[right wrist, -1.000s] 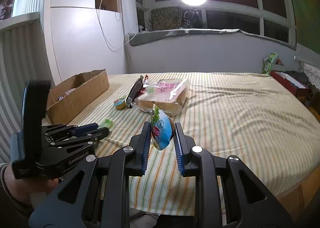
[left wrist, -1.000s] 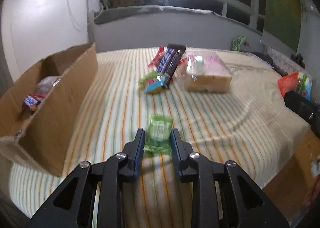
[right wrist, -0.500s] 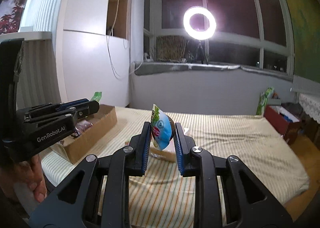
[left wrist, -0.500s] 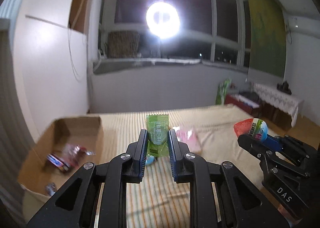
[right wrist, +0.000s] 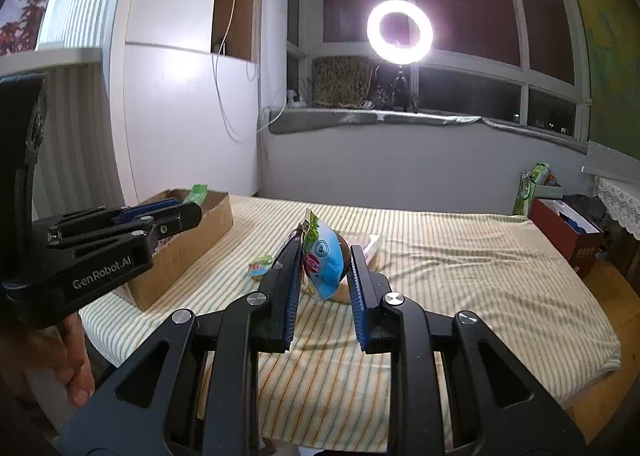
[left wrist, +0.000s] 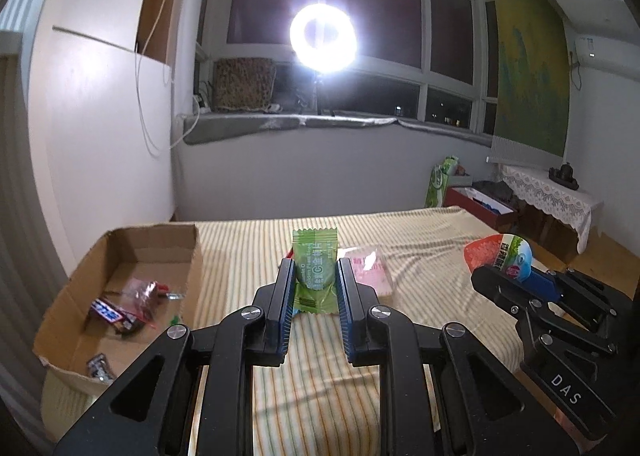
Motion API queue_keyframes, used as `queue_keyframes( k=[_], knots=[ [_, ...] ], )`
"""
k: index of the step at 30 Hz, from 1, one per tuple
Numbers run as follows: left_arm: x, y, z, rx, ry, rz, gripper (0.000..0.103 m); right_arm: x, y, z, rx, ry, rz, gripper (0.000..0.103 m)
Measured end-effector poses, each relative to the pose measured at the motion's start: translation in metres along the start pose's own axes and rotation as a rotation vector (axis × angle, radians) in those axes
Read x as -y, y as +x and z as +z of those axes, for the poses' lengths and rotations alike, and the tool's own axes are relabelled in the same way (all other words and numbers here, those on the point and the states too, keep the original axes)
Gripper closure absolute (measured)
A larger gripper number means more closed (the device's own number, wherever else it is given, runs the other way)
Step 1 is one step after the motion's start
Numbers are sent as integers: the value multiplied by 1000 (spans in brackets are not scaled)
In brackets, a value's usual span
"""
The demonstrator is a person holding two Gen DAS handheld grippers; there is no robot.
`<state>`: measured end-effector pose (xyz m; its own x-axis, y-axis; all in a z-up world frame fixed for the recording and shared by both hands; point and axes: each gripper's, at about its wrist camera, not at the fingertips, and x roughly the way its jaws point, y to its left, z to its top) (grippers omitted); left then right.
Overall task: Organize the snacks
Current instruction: 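Carry the green candy pack and blue pouch over the box and open both tools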
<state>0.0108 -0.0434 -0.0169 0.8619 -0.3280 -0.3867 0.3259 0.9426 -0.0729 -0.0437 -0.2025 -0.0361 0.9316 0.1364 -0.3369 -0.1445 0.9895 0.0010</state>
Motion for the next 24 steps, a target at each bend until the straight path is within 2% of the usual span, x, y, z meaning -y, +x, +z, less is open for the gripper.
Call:
queue_keyframes(
  k=[4,8,12,18,24],
  knots=[
    [-19,1,-6,-21,-39,-8,85,-23,14,4,-33,-49,8,80],
    [-52,-6,-12,-17,-85,14,85,-60,33,13,-58,-109,36,80],
    [-90,-18,-18,-6,-121,63,85,-101,52,22,-75,-162,109,79],
    [-149,-40,-23,17,-201,190,85,-161,68,36,-49,-234,244,79],
    [-167,-61,-16,52,-204,271,85,-187,76,43,-29,-246,315,79]
  ],
)
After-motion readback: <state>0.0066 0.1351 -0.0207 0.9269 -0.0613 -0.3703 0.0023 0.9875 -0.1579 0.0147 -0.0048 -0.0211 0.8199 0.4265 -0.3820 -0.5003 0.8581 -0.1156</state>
